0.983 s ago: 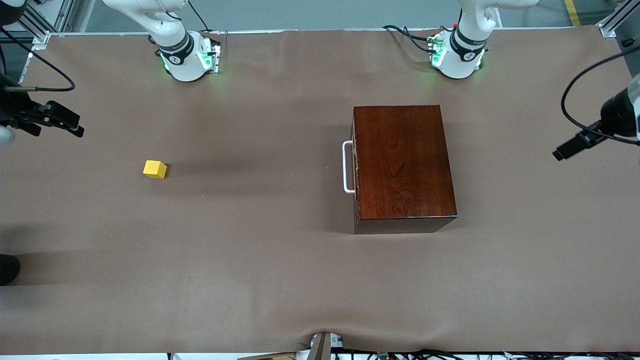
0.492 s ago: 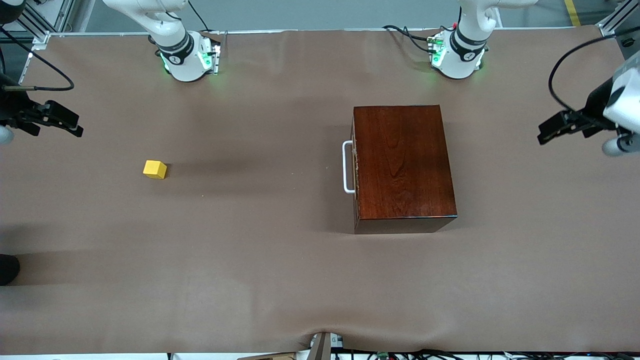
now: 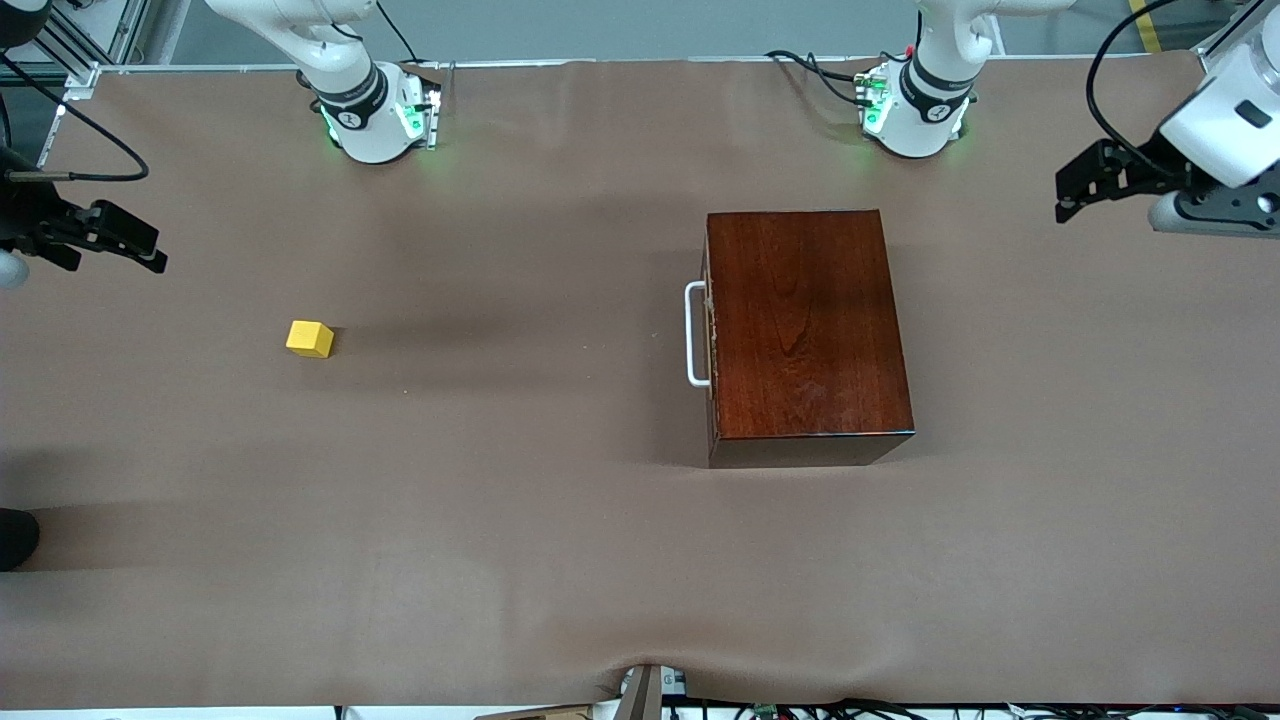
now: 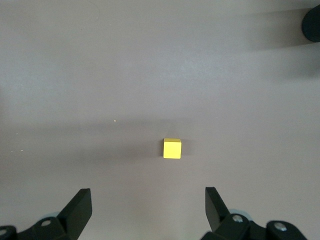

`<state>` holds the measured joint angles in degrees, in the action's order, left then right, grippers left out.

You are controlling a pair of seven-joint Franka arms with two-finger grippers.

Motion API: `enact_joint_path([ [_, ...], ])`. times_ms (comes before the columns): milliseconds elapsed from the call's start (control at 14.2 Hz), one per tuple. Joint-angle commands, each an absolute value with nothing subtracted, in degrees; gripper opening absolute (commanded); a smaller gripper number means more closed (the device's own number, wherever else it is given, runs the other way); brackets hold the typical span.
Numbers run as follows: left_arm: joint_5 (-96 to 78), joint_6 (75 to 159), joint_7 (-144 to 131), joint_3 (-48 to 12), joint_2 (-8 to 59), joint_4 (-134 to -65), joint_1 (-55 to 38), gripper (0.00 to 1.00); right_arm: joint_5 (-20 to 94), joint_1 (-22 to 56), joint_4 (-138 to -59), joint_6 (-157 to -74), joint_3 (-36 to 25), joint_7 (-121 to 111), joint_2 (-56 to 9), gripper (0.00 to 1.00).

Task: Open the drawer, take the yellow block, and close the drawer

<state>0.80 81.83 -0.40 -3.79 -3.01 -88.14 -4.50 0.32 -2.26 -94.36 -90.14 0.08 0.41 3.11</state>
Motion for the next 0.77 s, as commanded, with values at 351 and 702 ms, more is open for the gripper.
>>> enact_joint_path([
  [351,0.4,81.5,0.4,-4.6,-3.3,-88.5,-3.9,1.0,0.2,-2.1,-93.4,-89.2,0.1,0.8,2.9,1.0],
  [702,0.4,80.2,0.2,-4.6,-3.4,-88.6,-3.7,1.0,0.2,-2.1,-93.3,-86.9,0.2,0.8,3.0,1.0],
])
